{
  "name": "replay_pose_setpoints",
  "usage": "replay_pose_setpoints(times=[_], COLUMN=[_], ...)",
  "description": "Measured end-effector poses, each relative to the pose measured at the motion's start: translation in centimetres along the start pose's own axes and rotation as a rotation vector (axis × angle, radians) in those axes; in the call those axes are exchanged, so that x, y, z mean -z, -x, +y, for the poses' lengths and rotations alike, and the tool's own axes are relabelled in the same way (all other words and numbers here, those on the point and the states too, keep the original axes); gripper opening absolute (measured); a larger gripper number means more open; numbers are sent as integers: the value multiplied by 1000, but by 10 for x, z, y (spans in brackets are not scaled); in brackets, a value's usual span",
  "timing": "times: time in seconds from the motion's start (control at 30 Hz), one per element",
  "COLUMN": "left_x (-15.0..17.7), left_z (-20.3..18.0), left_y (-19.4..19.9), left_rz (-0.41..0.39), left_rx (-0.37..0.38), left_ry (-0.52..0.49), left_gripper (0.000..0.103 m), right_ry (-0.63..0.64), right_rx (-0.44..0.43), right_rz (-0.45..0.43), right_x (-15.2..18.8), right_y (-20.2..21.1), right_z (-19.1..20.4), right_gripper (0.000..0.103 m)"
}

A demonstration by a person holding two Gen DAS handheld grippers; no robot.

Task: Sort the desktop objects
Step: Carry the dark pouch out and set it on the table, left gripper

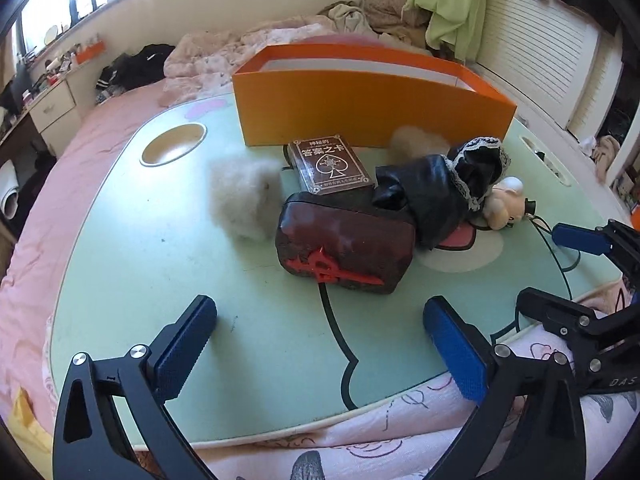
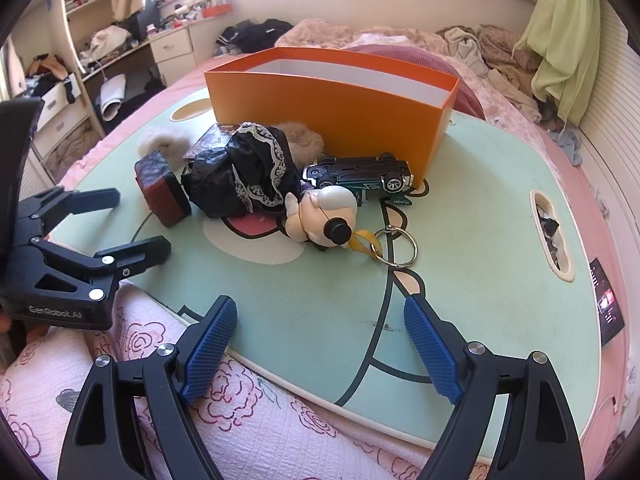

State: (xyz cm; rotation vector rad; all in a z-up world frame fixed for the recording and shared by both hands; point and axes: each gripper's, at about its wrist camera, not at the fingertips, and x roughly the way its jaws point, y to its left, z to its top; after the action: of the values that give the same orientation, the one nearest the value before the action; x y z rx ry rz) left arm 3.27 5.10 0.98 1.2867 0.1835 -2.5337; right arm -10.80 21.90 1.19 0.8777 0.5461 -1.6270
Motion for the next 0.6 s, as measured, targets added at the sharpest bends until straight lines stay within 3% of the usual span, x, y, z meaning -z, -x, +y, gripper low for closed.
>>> replay_pose_setpoints(times=[0.13, 0.37, 0.53, 0.6], left_x=[0, 3, 3, 3], left_z=[0, -5, -4, -4], left_y=[2, -5, -6, -6], left_rz=[-3, -6, -6, -6], left_rx=[2, 1, 1, 1], left_ry=[4, 6, 5, 5], left_gripper=[103, 103, 103, 103], right_ry=[-26, 71, -36, -127], right_rx=[-34, 70, 188, 168], right_rz=[-19, -197, -131, -103], right_x=[2, -29, -74, -84], right_y=[5, 60, 23, 8], right_z=[-6, 11, -25, -47], right_gripper=[85, 86, 86, 85])
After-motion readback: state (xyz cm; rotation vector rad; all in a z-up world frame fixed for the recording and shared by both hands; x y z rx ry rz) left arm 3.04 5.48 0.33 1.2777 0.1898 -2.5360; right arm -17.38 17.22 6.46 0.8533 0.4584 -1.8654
